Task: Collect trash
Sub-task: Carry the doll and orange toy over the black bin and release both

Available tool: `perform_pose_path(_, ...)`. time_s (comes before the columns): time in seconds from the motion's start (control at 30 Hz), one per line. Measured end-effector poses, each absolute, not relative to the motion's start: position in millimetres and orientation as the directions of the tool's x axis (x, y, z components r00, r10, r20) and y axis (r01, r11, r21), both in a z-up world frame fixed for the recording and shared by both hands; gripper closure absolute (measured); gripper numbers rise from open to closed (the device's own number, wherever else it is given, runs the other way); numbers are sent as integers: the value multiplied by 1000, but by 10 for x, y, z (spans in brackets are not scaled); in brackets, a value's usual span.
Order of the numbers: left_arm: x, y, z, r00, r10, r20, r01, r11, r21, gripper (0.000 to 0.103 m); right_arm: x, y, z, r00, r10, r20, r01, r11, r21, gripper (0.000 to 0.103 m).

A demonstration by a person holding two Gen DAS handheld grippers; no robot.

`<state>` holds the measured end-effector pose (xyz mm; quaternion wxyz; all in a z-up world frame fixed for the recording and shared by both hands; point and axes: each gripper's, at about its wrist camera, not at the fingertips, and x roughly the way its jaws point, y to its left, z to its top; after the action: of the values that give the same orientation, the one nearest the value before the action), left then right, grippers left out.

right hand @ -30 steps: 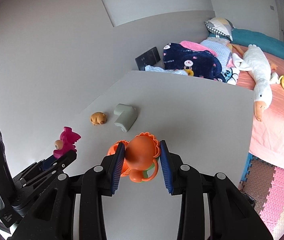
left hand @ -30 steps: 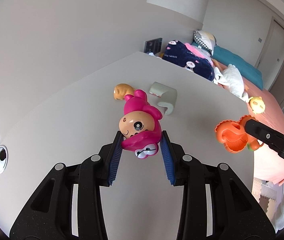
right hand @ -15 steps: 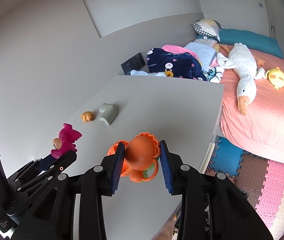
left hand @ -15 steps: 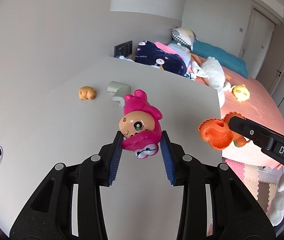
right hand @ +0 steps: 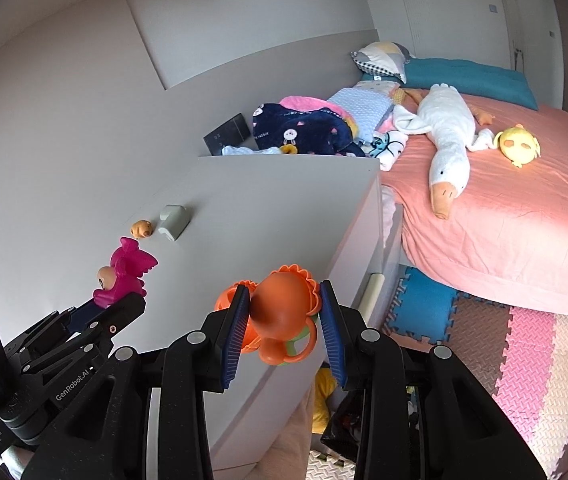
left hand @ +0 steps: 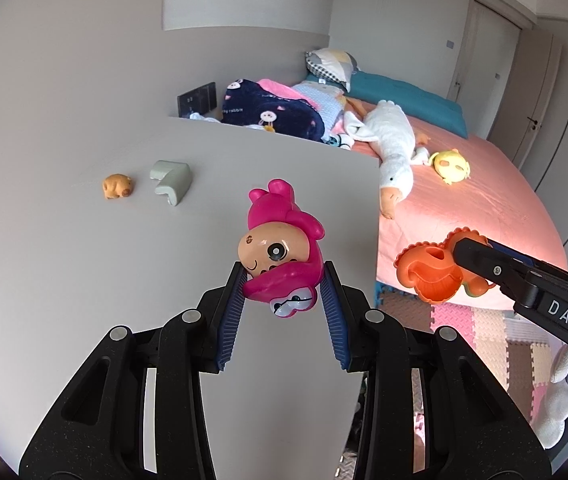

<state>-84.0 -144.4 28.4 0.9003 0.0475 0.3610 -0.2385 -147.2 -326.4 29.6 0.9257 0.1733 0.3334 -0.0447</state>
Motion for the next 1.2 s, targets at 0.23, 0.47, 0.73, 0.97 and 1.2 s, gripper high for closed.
perform_pose_path(0.23,-1061,-1771,293,603,-433,-670,522,849,-79,66,-1746,-3541,264,772,-19,-635,249,929,274,66)
perform_pose_path(0.47,-1231,-2104,237,568,-464,-680,578,813,-72,66,-1981,-3816,235,769,-67,-636,300,916,265,66)
perform_pose_path(0.73,-1421,-2392,179,525,-499,-689,639,766,-68,66,-2229,-4091,203,756,-127,-643,356,903,240,66)
perform_pose_path(0.97,-1582,-2652,89,479,-521,-707,690,721,-64,66,-2420,-4287,169,741,-164,-651,398,888,229,66)
perform_pose_path(1.2,-1707,-2848,-18,437,-526,-730,733,678,-49,66,-2546,-4483,106,725,-187,-663,444,863,242,66)
